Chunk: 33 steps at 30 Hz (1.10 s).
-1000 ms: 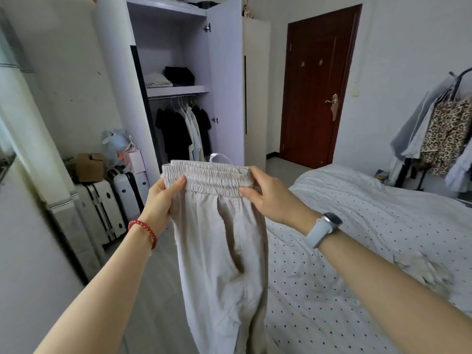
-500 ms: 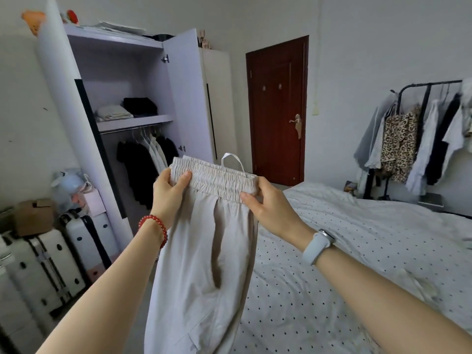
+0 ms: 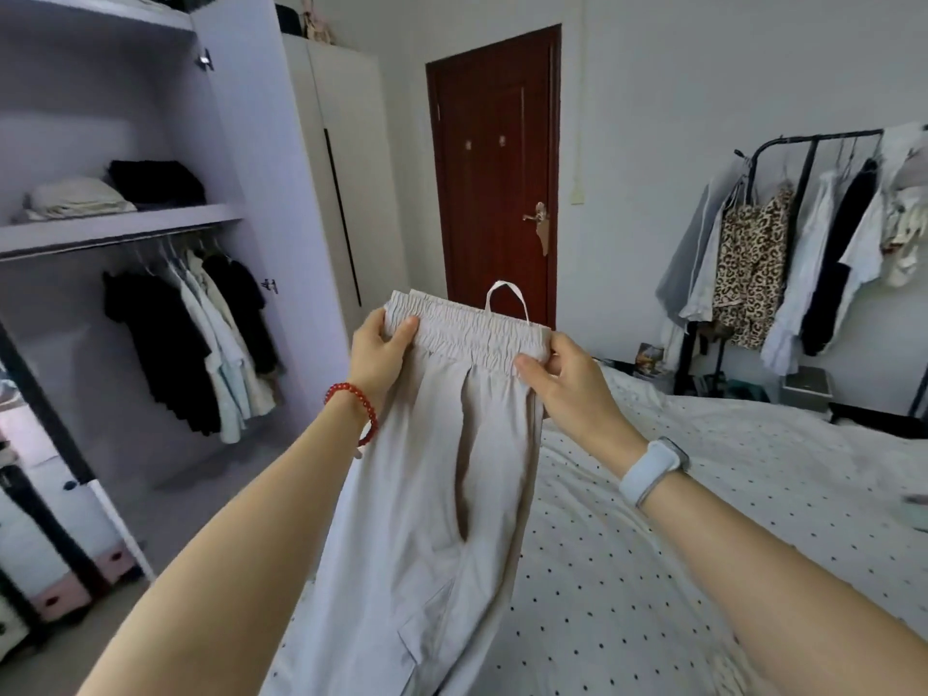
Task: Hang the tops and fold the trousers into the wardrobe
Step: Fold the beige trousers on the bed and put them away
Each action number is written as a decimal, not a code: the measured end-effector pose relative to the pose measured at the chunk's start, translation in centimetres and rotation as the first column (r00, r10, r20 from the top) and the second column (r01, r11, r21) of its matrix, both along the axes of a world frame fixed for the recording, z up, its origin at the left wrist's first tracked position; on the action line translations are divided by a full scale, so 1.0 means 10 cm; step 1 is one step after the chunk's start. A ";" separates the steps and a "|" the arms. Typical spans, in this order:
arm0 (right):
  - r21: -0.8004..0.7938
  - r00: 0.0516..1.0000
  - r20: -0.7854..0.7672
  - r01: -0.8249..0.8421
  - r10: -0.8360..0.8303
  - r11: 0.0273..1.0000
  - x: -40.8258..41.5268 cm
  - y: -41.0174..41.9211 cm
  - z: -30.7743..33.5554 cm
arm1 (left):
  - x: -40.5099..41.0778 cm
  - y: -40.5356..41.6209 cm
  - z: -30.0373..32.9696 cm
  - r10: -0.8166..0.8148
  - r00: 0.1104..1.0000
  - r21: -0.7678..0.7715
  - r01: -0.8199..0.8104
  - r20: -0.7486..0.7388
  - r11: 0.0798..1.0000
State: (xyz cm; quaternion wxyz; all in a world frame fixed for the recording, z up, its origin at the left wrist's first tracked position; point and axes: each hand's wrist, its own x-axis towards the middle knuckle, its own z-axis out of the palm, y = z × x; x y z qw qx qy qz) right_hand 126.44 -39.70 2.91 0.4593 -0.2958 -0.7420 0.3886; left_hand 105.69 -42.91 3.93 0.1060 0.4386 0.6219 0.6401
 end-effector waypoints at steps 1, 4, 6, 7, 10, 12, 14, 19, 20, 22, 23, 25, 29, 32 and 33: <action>-0.041 1.000 0.007 0.021 -0.021 0.999 0.01 0.21 -0.11 | 0.00 0.24 -0.11 -0.022 1.000 -0.023 0.022 0.006 0.999; -0.147 0.995 0.032 0.093 -0.089 0.985 0.01 0.81 -0.44 | -0.02 0.94 -0.47 -0.061 0.998 -0.097 0.058 -0.021 0.994; -0.223 0.990 0.050 0.140 -0.132 0.965 0.01 1.18 -0.69 | -0.04 1.37 -0.76 -0.085 0.996 -0.150 0.081 -0.024 0.985; -0.269 0.986 0.066 0.167 -0.155 0.949 0.00 1.45 -0.90 | -0.05 1.69 -0.99 -0.104 0.994 -0.187 0.097 -0.028 0.977; -0.362 0.971 0.104 0.237 -0.214 0.902 0.00 1.94 -1.40 | -0.05 2.24 -1.52 -0.128 0.991 -0.295 0.110 -0.043 0.949; -0.418 0.957 0.141 0.290 -0.254 0.861 0.00 2.29 -1.86 | -0.04 2.65 -2.00 -0.139 0.990 -0.347 0.118 -0.035 0.930; -0.471 0.948 0.151 0.319 -0.281 0.822 0.00 2.53 -2.26 | -0.02 2.92 -2.42 -0.146 0.989 -0.414 0.123 -0.025 0.902; -0.575 0.932 0.190 0.360 -0.308 0.735 0.04 3.05 -3.23 | 0.02 3.51 -3.45 -0.173 0.984 -0.562 0.162 0.034 0.811; -0.599 0.926 0.197 0.375 -0.323 0.708 0.06 3.12 -3.38 | 0.02 3.58 -3.59 -0.159 0.987 -0.611 0.132 0.010 0.781; -0.668 0.918 0.230 0.391 -0.323 0.633 0.11 3.21 -3.68 | 0.06 3.63 -3.84 -0.120 0.988 -0.692 0.019 -0.099 0.721; -0.694 0.920 0.244 0.387 -0.307 0.608 0.14 3.19 -3.77 | 0.08 3.59 -3.91 -0.119 0.981 -0.707 -0.026 -0.155 0.707; -0.678 0.912 0.312 0.409 -0.265 0.611 0.19 3.07 -3.91 | 0.09 3.46 -4.00 -0.123 0.965 -0.694 -0.076 -0.231 0.716; -0.558 0.901 0.332 0.425 -0.277 0.713 0.26 2.62 -4.05 | 0.13 2.92 -4.20 -0.198 0.930 -0.702 -0.085 -0.311 0.707; -0.254 0.857 0.448 0.393 -0.253 0.884 0.23 2.14 -4.20 | 0.31 2.29 -4.25 -0.361 0.824 -0.687 -0.047 -0.437 0.725; -0.121 0.833 0.492 0.355 -0.254 0.927 0.22 2.00 -4.25 | 0.36 2.08 -4.27 -0.414 0.760 -0.656 -0.021 -0.501 0.755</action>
